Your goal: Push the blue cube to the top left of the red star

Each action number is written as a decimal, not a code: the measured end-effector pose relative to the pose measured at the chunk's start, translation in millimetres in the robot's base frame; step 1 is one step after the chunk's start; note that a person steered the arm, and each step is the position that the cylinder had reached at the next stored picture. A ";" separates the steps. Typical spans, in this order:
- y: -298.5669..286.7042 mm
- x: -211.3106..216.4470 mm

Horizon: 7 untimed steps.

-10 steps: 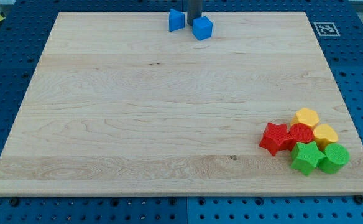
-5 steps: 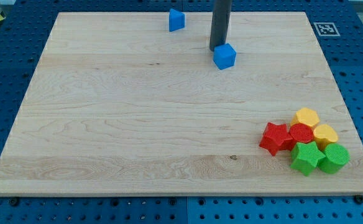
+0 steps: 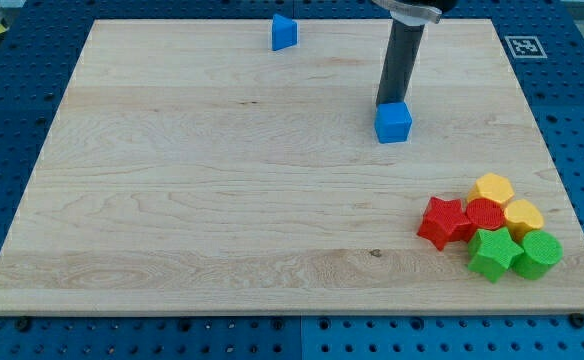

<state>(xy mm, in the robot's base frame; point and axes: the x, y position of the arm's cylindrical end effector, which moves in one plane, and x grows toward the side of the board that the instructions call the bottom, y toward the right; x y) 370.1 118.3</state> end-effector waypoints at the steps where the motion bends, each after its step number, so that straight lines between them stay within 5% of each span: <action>1: 0.0 4.8; 7: 0.0 99.7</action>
